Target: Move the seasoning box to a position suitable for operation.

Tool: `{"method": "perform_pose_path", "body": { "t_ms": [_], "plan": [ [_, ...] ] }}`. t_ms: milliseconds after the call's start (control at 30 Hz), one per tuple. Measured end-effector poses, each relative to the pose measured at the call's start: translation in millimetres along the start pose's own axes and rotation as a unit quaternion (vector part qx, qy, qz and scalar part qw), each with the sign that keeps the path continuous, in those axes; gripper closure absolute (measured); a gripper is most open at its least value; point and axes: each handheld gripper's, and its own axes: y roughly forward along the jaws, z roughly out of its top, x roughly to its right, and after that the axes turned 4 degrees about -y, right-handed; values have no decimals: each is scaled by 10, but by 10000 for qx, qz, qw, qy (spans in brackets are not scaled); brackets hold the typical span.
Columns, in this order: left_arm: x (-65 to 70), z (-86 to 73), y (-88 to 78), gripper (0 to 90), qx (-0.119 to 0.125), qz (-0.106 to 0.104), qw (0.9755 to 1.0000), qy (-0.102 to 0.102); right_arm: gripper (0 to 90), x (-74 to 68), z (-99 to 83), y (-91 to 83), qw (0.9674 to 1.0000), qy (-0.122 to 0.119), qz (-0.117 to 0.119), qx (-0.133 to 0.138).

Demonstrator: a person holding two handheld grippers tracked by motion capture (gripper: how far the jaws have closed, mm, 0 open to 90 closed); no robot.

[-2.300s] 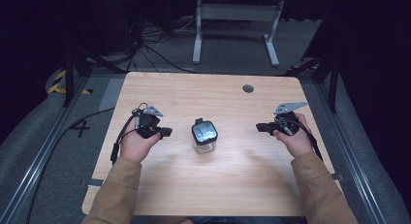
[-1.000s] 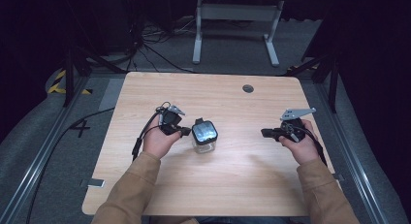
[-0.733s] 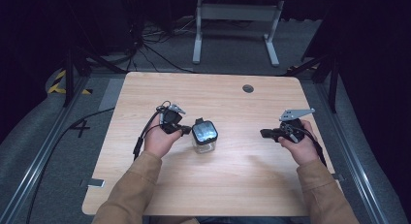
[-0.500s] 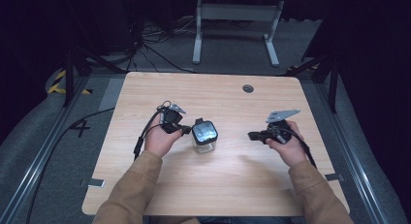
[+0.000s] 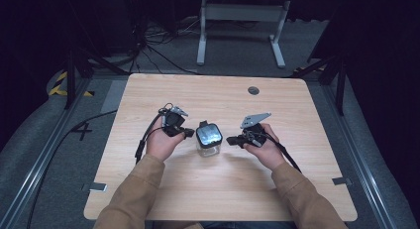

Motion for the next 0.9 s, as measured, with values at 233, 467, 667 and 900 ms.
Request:
{"method": "perform_pose_path", "body": {
  "t_ms": [233,467,667,900],
  "plan": [
    [50,-5,30,897,-78,-3,10000,25,900,44,-44,-87,9999,86,-48,35],
    [32,4,63,898,-8,-94,10000,12,900,117,-98,-228,9995,208,-172,133],
    [32,28,115,897,-13,-90,9999,45,900,105,-133,-266,9994,242,-188,144],
    [15,51,172,896,33,-68,10000,-14,900,99,-156,-281,9994,251,-172,136]
  ]
}}
